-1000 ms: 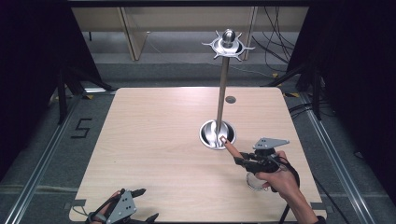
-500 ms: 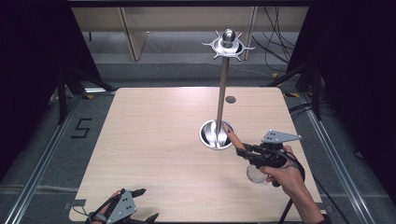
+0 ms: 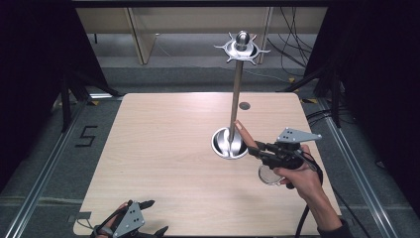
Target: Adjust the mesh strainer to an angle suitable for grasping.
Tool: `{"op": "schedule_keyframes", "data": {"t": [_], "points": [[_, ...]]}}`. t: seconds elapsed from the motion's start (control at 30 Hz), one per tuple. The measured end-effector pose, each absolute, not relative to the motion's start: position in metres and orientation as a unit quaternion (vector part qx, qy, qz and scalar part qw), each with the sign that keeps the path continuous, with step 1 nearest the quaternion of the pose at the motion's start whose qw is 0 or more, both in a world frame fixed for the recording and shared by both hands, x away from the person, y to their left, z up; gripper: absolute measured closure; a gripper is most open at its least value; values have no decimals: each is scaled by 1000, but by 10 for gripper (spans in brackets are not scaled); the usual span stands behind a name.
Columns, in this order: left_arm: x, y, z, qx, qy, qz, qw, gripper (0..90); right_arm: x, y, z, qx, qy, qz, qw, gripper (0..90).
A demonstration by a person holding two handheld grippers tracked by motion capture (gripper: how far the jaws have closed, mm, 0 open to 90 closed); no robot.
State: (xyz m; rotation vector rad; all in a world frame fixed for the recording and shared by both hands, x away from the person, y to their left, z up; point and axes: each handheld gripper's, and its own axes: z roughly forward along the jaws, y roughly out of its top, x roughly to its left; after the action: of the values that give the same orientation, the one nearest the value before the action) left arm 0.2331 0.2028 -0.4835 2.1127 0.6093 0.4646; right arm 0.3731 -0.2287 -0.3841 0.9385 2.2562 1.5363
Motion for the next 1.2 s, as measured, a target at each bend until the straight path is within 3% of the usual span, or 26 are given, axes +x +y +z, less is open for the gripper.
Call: {"op": "schedule_keyframes", "data": {"t": [0.6,0.87,1.2], "points": [[233,202,-484,846,247,182,436,152,380,-225,-355,311,754,560,144,713],[233,201,-484,847,245,179,436,152,381,-230,-326,304,737,577,177,713],[235,202,-483,850,234,182,434,152,386,-230,-305,302,722,596,179,714]]}}
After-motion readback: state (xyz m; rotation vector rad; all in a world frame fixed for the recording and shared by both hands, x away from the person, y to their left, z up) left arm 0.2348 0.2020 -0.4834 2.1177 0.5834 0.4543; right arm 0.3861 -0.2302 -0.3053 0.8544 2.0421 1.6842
